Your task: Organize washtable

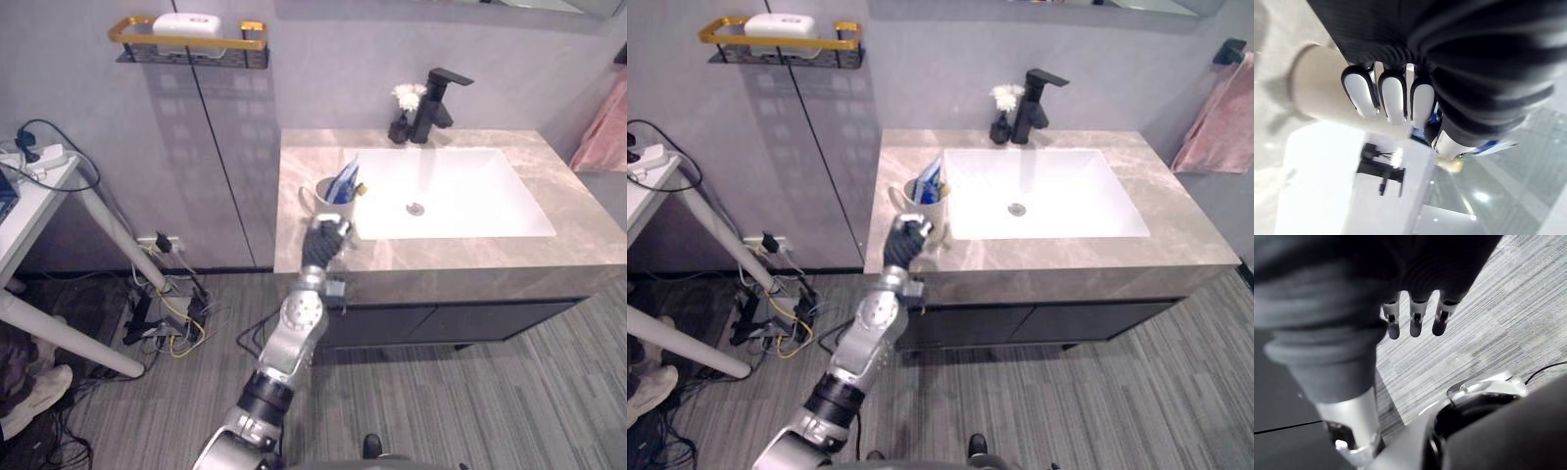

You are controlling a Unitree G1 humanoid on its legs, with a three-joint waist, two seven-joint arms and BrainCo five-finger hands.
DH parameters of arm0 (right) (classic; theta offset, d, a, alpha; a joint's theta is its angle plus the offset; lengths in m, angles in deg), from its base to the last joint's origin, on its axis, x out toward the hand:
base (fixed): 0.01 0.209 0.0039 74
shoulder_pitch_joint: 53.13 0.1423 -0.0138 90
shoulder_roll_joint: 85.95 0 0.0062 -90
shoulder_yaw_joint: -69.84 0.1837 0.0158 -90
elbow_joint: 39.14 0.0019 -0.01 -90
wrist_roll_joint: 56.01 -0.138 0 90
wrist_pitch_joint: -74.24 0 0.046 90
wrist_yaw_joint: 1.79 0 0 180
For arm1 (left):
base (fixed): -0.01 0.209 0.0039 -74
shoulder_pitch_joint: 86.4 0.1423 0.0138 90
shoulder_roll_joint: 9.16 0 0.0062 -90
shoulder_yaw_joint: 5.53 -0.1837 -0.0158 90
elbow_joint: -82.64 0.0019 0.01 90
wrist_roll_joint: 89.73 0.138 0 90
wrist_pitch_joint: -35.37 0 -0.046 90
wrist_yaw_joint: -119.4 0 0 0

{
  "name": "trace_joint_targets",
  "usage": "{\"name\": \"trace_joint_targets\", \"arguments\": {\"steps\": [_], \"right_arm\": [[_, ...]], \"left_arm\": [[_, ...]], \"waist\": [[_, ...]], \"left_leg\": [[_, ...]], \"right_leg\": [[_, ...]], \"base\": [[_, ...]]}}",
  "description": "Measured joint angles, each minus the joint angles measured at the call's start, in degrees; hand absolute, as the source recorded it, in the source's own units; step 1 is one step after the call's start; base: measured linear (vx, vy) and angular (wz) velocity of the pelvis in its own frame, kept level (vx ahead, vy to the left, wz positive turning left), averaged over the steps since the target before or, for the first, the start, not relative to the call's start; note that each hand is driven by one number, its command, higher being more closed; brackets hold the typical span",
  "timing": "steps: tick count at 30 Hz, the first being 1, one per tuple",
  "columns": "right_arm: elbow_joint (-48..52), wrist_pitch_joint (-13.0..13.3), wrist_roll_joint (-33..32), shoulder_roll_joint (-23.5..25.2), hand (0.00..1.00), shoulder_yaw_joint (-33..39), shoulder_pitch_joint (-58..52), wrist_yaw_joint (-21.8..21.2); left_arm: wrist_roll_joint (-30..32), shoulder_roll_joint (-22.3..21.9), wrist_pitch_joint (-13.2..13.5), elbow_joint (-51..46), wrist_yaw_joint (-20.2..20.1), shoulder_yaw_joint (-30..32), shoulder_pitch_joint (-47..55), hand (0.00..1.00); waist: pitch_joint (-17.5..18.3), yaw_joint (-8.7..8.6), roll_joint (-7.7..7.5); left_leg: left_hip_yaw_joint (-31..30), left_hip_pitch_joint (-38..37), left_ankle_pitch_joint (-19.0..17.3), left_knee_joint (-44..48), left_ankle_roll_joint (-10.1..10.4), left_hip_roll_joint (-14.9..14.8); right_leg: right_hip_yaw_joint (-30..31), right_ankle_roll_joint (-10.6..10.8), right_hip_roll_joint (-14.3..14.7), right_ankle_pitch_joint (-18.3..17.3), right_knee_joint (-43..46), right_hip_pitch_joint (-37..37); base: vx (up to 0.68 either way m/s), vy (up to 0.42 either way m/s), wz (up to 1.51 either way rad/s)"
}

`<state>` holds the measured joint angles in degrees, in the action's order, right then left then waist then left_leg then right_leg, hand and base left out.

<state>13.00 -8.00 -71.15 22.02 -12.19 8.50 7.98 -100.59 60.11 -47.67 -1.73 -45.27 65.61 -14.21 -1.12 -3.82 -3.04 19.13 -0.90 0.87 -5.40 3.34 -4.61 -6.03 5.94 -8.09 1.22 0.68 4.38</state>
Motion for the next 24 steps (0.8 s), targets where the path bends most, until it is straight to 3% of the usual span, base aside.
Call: {"name": "trace_joint_targets", "arguments": {"steps": [10, 15, 24], "right_arm": [[0.49, 0.72, -0.04, -0.05, 0.0, 0.01, -0.29, -0.15], [0.57, 0.75, -0.06, -0.27, 0.0, 0.02, -0.72, -0.46], [0.55, 0.75, -0.1, -0.58, 0.0, 0.02, -0.84, -0.98]], "left_arm": [[-3.32, -0.21, 0.27, -6.77, -0.69, -0.28, 0.98, 1.0], [-4.48, 0.04, 0.27, -7.38, -1.61, -1.04, 1.66, 1.0], [-6.27, 1.04, 0.23, -7.42, -2.96, -2.1, 4.33, 1.0]], "waist": [[-0.47, 0.33, 0.72], [-0.72, 1.44, 1.18], [-0.79, 1.49, 1.52]], "left_leg": [[-0.2, -0.22, 0.15, 0.02, -0.25, 0.08], [-0.41, -0.77, 0.1, 0.01, -0.28, 0.08], [-0.94, -0.84, 0.12, -0.01, -0.28, 0.1]], "right_leg": [[-0.29, 0.0, -0.03, -0.22, -0.85, -0.79], [-0.3, 0.03, -0.03, -0.26, -0.89, -1.41], [-0.83, 0.03, -0.06, -0.26, -0.85, -1.79]], "base": [[0.0, -0.003, 0.01], [-0.01, -0.004, 0.01], [-0.02, -0.008, 0.03]]}}
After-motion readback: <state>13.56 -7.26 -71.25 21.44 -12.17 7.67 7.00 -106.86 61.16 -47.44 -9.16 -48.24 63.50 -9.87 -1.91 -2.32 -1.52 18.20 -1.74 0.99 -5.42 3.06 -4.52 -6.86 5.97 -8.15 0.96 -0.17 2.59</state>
